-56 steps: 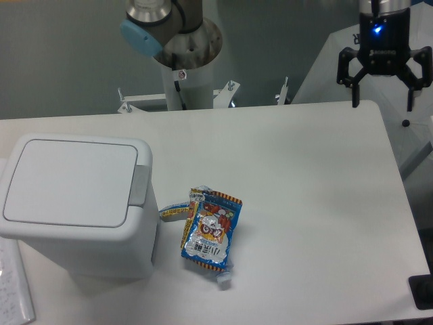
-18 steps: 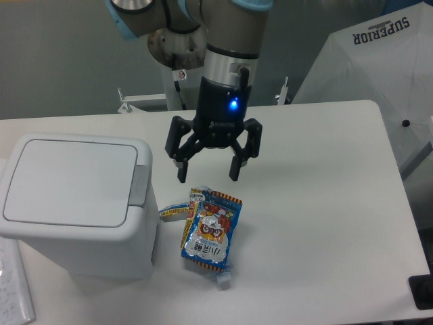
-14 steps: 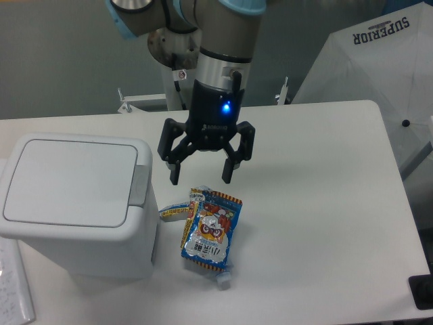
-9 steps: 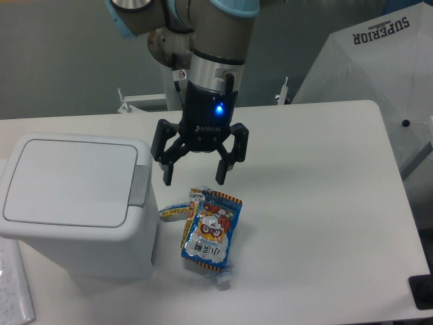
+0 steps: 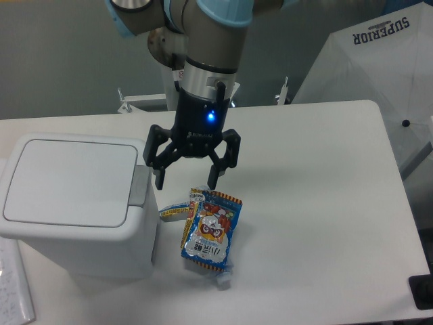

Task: Open the trash can
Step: 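Lower the gripper fingers beside the grey tab at the lid's hinge edge, then push the grey tab down with the gripper to flip the lid open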

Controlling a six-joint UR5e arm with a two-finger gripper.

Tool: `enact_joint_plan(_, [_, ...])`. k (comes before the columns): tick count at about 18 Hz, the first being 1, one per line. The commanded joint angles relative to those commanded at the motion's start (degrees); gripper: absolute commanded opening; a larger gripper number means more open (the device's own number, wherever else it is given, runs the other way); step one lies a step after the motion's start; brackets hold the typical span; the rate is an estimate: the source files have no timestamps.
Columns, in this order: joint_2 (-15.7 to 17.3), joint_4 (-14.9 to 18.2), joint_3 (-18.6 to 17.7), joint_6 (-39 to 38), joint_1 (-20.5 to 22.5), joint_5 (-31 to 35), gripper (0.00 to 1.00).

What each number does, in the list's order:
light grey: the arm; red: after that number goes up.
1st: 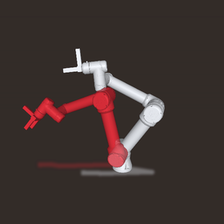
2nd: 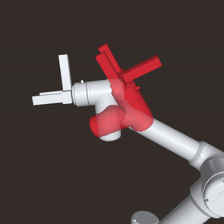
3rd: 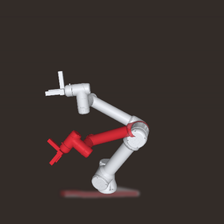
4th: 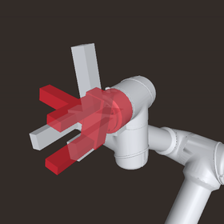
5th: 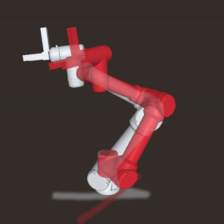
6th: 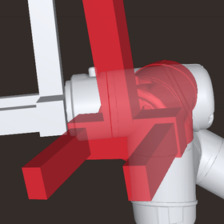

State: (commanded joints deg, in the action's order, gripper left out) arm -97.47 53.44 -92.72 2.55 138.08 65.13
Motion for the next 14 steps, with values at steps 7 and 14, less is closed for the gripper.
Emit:
enact_joint_plan(7, [-0.2,-0.1,-0.3,0.1,-1.1,-0.1,1.0])
enact_joint_plan(14, [-0.6,-0.1,-0.3,0.3,-1.1,-0.1,1.0])
